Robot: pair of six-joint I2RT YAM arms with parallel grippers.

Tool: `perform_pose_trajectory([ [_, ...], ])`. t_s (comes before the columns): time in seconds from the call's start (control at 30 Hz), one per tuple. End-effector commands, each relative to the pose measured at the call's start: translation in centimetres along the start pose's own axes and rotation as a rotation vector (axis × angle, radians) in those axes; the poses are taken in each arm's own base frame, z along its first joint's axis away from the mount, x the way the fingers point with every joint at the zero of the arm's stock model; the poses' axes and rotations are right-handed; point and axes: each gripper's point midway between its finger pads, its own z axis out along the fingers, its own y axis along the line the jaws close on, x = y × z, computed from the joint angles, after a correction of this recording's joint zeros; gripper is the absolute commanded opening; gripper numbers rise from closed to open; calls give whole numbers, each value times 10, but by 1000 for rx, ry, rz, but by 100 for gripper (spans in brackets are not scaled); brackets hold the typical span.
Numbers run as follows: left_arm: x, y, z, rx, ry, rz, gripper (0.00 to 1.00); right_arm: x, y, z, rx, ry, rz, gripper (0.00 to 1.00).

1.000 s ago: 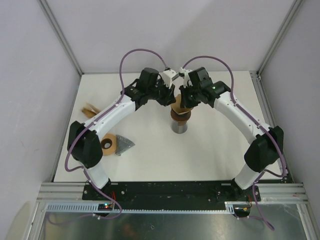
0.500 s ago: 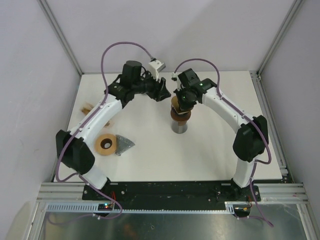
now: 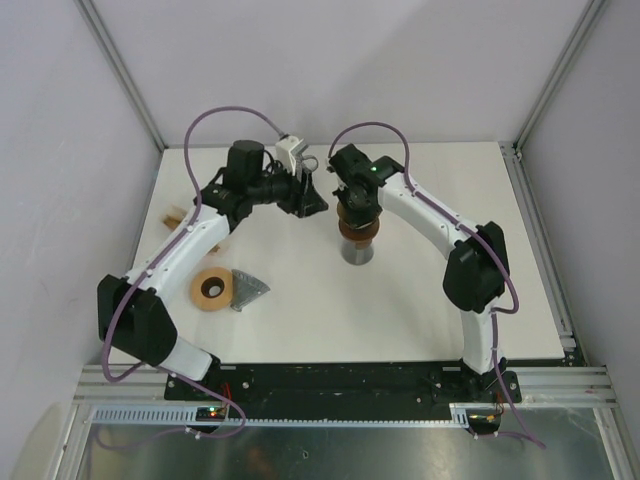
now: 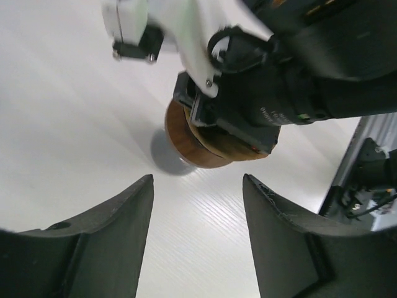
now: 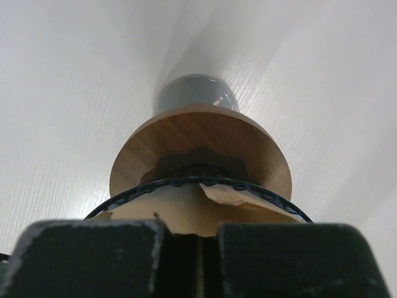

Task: Place the coffee filter in the dripper

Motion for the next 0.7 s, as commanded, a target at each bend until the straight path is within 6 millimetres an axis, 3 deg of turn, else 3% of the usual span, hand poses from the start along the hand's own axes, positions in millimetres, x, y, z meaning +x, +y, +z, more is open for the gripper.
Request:
perform_pose_trajectory([
  [0.0, 10, -12, 11, 65, -2, -150, 65, -1, -5, -1, 43, -2, -7, 0],
  [0.3, 20, -12, 42, 112, 33, -276, 62, -1, -1, -2, 14, -22, -10, 0],
  [0.67, 29, 0, 64, 103, 57, -341, 43, -2, -1, -4, -5, -44, -11, 0],
])
